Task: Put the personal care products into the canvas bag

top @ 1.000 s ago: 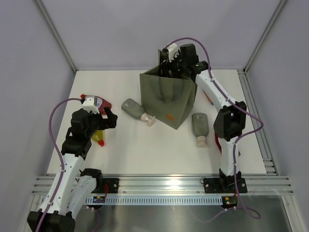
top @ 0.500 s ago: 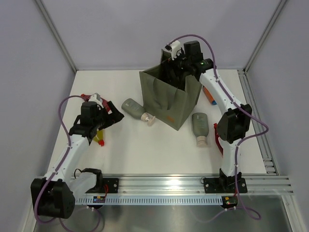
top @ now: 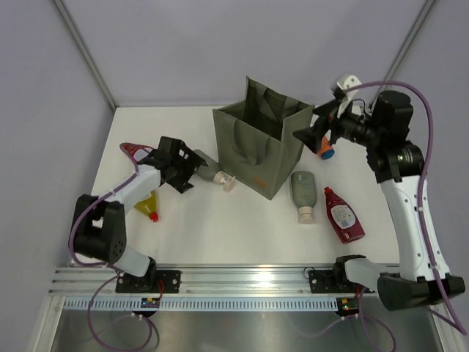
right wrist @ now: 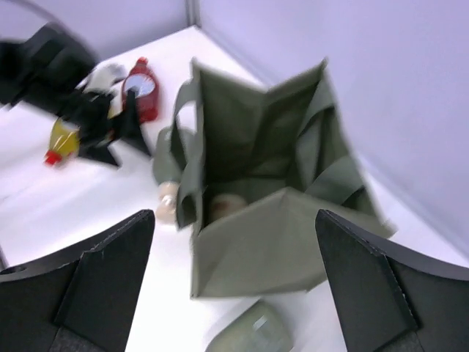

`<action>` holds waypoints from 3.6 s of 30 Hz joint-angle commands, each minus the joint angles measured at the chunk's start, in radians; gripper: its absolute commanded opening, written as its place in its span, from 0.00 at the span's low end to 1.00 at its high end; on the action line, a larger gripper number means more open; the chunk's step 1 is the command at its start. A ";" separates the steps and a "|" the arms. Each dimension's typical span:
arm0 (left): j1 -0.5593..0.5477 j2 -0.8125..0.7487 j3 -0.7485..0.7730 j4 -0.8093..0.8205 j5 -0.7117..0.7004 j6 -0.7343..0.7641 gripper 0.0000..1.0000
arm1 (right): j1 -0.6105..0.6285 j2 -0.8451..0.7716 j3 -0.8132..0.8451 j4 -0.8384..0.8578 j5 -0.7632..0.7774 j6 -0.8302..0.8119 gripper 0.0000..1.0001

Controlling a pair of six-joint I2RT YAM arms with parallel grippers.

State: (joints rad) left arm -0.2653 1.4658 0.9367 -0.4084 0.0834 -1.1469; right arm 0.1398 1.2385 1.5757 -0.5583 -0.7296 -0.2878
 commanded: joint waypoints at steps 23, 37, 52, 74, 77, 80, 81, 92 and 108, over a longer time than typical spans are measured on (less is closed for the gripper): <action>-0.003 0.594 0.385 -0.093 -0.122 -0.077 0.78 | -0.177 -0.102 -0.560 0.196 -0.338 0.026 1.00; 0.006 0.386 0.274 -0.008 -0.009 0.399 0.00 | -0.184 -0.096 -0.530 0.062 -0.479 -0.131 1.00; 0.006 0.128 -0.036 0.283 0.774 0.504 0.00 | 0.253 -0.096 -0.464 -0.351 -0.234 -0.620 0.96; 0.006 -0.396 -0.095 0.063 0.323 0.829 0.54 | 0.644 0.035 -0.710 0.078 0.799 -0.231 0.99; 0.006 -0.523 -0.111 0.057 0.250 0.878 0.84 | 0.644 0.090 -0.729 0.084 0.847 -0.205 0.99; 0.006 -0.577 -0.127 0.062 0.233 0.885 0.96 | 0.644 0.134 -0.738 0.101 0.838 -0.188 1.00; 0.006 -0.605 -0.130 0.059 0.228 0.885 0.99 | 0.644 0.177 -0.740 0.107 0.852 -0.186 0.99; 0.006 -0.722 -0.137 -0.001 0.200 0.918 0.99 | 0.644 0.404 -0.662 -0.037 0.592 -0.252 0.93; 0.006 -0.733 -0.142 -0.009 0.158 0.934 0.99 | 0.618 0.138 -0.516 -0.163 0.314 -0.381 0.00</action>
State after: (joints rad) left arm -0.2619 0.7456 0.8001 -0.4282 0.2749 -0.2325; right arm 0.7769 1.4967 0.9356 -0.7078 -0.2798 -0.6476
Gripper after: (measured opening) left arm 0.987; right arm 0.920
